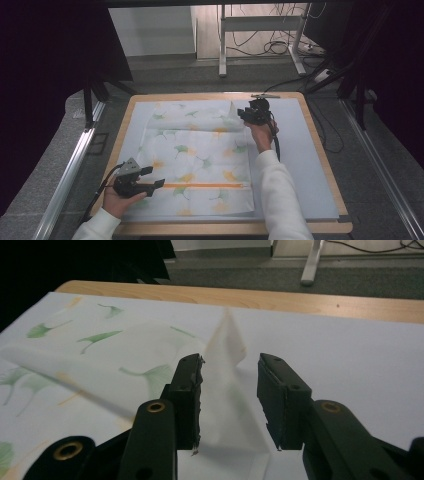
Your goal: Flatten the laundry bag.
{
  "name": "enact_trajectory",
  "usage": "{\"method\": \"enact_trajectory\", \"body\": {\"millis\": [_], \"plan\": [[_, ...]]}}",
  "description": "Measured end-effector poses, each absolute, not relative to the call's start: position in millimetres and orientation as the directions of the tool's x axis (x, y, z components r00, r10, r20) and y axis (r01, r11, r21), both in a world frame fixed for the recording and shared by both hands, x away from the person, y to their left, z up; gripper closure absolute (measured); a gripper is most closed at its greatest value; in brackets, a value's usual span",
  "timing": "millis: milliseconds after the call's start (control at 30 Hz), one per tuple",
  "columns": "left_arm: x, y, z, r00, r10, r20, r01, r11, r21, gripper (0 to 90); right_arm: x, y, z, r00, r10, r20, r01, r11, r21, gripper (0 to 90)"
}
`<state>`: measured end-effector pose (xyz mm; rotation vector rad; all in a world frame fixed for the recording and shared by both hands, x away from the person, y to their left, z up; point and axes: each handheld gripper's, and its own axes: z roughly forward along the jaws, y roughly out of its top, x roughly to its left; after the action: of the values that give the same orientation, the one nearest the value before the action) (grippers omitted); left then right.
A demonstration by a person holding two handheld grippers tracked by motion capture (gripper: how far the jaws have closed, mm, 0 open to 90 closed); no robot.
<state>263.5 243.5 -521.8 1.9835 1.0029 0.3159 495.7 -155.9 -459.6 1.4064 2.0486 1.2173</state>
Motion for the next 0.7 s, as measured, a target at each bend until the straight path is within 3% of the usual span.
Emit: {"method": "enact_trajectory", "body": {"millis": [100,333,700], "plan": [[263.4,243.3,-521.7,0.644,0.750,-0.148,0.531,-0.299,0.793,28.4,486.6,-158.1,-452.2,-0.458,0.876,0.153,0.552,0.145,0.821,64.5],[263.4,243.1,-521.7,0.644,0.750,-0.151,0.533,-0.297,0.792,28.4,472.0,-143.5,-455.7,-0.572,0.807,0.147,0.566,0.258,0.783,87.2],[263.8,242.8,-521.7,0.642,0.752,-0.152,0.533,-0.295,0.793,28.4,496.5,-103.8,-495.8,-0.597,0.790,0.141,0.612,0.334,0.717,89.1]]}}
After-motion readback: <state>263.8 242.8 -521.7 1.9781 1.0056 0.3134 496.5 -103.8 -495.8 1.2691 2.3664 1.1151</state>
